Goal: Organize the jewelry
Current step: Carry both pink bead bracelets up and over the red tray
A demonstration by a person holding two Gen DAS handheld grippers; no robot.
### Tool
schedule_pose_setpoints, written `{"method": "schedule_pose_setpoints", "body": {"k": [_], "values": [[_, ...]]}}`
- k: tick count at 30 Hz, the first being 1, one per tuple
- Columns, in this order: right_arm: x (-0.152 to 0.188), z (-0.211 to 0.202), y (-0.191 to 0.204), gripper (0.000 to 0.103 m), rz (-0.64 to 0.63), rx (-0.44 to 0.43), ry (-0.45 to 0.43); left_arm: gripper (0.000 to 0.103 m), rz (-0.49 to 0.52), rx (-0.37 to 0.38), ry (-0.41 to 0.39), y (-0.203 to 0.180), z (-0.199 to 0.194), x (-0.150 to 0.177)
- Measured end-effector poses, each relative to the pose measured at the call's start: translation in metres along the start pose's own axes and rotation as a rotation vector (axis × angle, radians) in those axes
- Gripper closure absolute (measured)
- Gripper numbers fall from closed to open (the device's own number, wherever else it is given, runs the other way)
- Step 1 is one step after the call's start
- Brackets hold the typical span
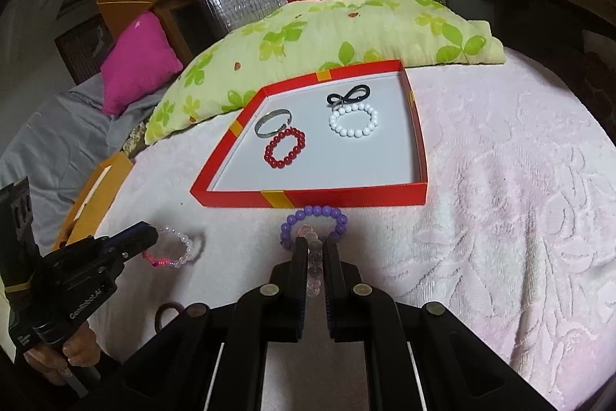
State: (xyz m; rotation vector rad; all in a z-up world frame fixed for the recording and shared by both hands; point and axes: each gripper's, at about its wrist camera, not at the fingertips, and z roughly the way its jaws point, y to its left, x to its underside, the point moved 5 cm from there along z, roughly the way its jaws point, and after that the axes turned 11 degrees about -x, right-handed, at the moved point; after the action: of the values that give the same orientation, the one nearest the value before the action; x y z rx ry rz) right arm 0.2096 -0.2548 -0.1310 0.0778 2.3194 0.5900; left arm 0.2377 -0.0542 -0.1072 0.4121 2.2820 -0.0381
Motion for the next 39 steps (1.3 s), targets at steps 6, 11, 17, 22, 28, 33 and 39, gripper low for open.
{"method": "schedule_pose_setpoints", "body": {"k": [6, 11, 17, 22, 28, 33, 39], "values": [[-0.007, -0.004, 0.005, 0.094, -0.013, -0.007, -0.014, 0.095, -0.013, -0.014, 0.001, -0.002, -0.002, -0.009], [-0.025, -0.006, 0.004, 0.094, -0.01, -0.016, -0.029, 0.095, -0.033, 0.009, -0.013, -0.003, -0.005, -0.025], [-0.047, -0.005, 0.0, 0.094, -0.005, -0.018, -0.048, 0.095, -0.02, 0.014, -0.02, -0.007, 0.004, -0.048], [-0.067, 0.009, -0.006, 0.094, -0.01, -0.015, -0.037, 0.095, -0.003, 0.009, -0.045, -0.01, 0.012, -0.07], [-0.082, 0.021, -0.012, 0.094, -0.003, -0.025, -0.033, 0.095, -0.003, 0.031, -0.072, -0.015, 0.021, -0.092], [-0.092, 0.031, -0.015, 0.094, 0.001, -0.035, -0.021, 0.095, -0.024, 0.082, -0.077, -0.02, 0.03, -0.095], [-0.112, 0.042, -0.015, 0.094, -0.014, -0.042, -0.026, 0.095, -0.041, 0.132, -0.055, -0.024, 0.049, -0.095]]}}
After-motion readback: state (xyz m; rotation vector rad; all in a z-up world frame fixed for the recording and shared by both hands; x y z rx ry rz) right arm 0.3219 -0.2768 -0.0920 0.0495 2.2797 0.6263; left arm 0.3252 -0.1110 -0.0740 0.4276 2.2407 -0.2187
